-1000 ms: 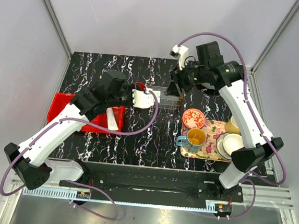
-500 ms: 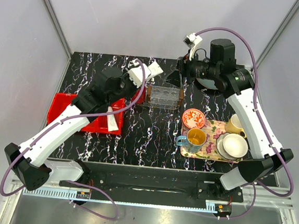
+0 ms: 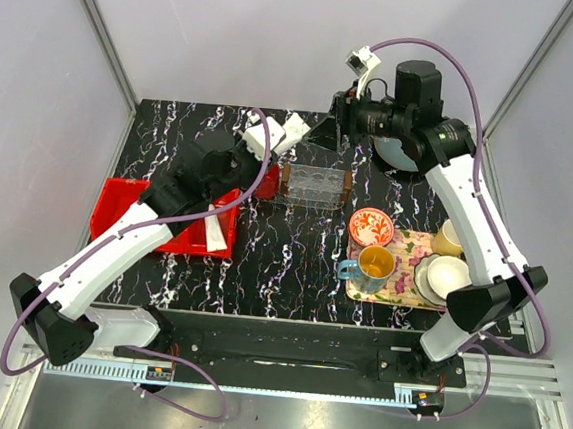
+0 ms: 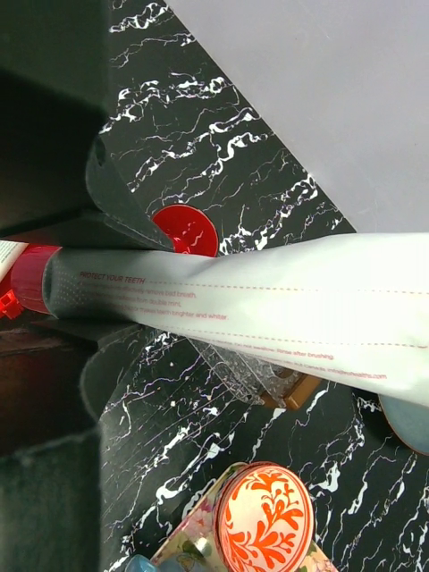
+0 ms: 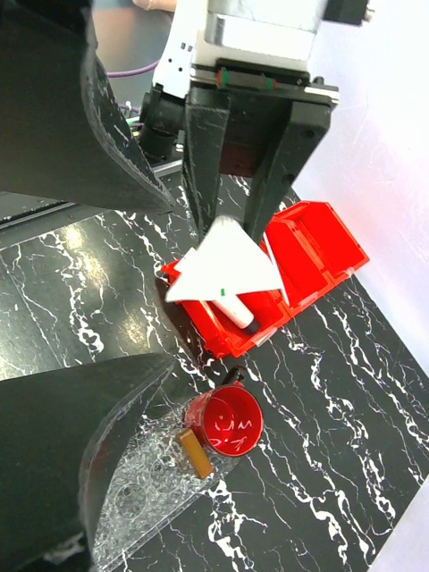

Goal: Prepare toiletry sets of a toothbrush and toothpaste on the tray

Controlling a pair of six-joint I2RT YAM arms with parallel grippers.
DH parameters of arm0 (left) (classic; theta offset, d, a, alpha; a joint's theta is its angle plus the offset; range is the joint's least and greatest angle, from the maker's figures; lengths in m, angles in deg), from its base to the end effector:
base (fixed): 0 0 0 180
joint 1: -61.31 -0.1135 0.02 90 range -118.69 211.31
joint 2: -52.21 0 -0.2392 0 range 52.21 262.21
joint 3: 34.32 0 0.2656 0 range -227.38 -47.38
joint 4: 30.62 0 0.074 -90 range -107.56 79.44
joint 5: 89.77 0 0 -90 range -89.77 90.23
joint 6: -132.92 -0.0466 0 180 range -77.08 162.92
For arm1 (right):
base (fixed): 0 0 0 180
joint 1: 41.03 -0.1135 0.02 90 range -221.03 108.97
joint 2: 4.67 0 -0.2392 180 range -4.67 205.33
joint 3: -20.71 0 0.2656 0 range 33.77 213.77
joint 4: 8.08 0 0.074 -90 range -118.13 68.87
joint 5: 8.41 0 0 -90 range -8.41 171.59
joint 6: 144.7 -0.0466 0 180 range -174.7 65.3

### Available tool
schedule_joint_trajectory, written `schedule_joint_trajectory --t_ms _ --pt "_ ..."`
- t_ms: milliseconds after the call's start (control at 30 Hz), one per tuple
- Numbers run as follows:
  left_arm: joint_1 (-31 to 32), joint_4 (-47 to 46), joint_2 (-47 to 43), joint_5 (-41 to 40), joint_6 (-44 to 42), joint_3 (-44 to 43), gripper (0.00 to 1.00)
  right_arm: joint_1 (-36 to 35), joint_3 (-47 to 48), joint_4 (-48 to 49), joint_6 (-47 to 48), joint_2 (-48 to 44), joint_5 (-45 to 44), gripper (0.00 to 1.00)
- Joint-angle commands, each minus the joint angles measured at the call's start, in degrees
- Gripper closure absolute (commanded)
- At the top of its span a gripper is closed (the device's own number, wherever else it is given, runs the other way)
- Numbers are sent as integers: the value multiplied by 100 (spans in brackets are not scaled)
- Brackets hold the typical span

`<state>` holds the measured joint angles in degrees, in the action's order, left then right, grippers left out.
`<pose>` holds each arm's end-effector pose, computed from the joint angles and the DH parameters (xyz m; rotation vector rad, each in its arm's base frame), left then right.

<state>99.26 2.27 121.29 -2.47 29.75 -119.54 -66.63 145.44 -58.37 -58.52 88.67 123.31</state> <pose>0.2420 -0.1859 0.3760 0.7774 1.7014 -0.2553 0.3145 0.1851 0.4554 -0.8571 1.7478 1.0331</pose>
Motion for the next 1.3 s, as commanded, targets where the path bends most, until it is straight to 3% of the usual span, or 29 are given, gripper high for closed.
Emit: schedule_joint_trajectory --t_ms 0,600,833,1067,1133,1200,1267 --pt "-7 -481 -254 182 139 -17 100 -6 407 243 -146 175 179 30" --pt "-7 -525 -211 463 95 -52 100 -225 574 296 -339 589 575 35" --pt "-7 -525 -211 498 87 -61 100 -287 592 287 -313 668 689 53" --pt "-7 -525 -211 569 78 -26 99 -331 653 155 -217 685 733 90" --pt "-7 -525 -228 604 69 -9 88 -331 697 24 -129 686 585 98" --pt "-7 -525 -237 639 60 0 78 -331 767 -82 -6 677 444 100" --pt "-7 -507 -246 657 60 -9 61 -331 881 -240 108 685 189 100"
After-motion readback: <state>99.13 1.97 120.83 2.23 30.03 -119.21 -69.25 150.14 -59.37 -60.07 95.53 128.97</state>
